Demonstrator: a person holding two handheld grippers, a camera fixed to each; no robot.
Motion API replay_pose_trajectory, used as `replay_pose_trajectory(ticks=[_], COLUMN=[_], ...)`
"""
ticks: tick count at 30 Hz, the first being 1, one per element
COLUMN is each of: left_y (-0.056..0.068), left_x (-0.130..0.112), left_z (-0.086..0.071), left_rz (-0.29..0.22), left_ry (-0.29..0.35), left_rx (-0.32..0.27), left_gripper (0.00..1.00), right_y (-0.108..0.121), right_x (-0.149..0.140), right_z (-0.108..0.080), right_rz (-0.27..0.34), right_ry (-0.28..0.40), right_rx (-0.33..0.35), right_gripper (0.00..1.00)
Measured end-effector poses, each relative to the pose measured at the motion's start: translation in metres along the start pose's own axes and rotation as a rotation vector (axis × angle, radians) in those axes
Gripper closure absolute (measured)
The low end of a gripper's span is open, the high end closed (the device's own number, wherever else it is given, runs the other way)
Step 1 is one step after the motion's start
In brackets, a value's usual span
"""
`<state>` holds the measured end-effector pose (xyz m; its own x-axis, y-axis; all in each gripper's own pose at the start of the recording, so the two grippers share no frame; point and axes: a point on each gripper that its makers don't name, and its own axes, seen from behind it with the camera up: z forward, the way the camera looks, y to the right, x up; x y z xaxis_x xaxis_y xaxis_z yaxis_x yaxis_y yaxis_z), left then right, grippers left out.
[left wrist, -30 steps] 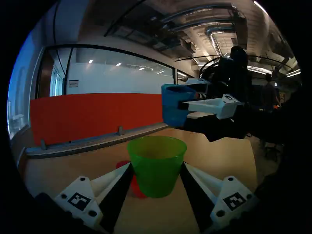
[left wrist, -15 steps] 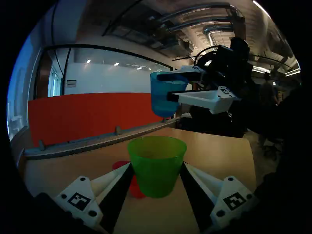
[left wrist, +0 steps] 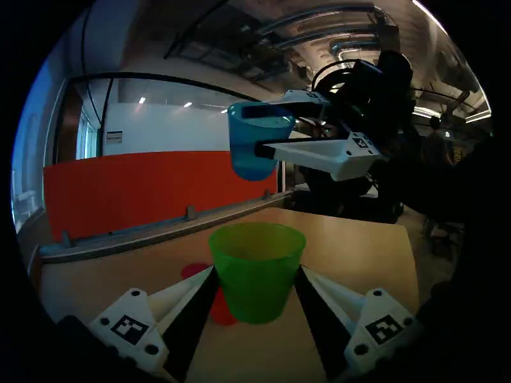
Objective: Pour water
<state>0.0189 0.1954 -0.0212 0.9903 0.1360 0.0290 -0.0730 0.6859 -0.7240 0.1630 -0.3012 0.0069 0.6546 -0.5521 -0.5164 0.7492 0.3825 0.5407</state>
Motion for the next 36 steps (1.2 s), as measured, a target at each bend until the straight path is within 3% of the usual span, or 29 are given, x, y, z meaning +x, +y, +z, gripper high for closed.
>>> replay_pose_trajectory(ticks=[11, 36], left_y=[0.004, 0.007], left_x=[0.001, 0.011], left_z=[0.003, 0.005], left_rz=[0.002, -0.007], left_ry=[0.008, 0.030], left_rx=[-0.009, -0.020], left_gripper=[0.20, 0.20], right_y=[0.005, 0.021], right_x=[0.000, 0.007], right_z=[0.010, 0.020], right_rz=[-0.113, -0.308], right_ry=[-0.022, -0.035], right_rx=[0.003, -0.010], right_gripper=[0.09, 0.09])
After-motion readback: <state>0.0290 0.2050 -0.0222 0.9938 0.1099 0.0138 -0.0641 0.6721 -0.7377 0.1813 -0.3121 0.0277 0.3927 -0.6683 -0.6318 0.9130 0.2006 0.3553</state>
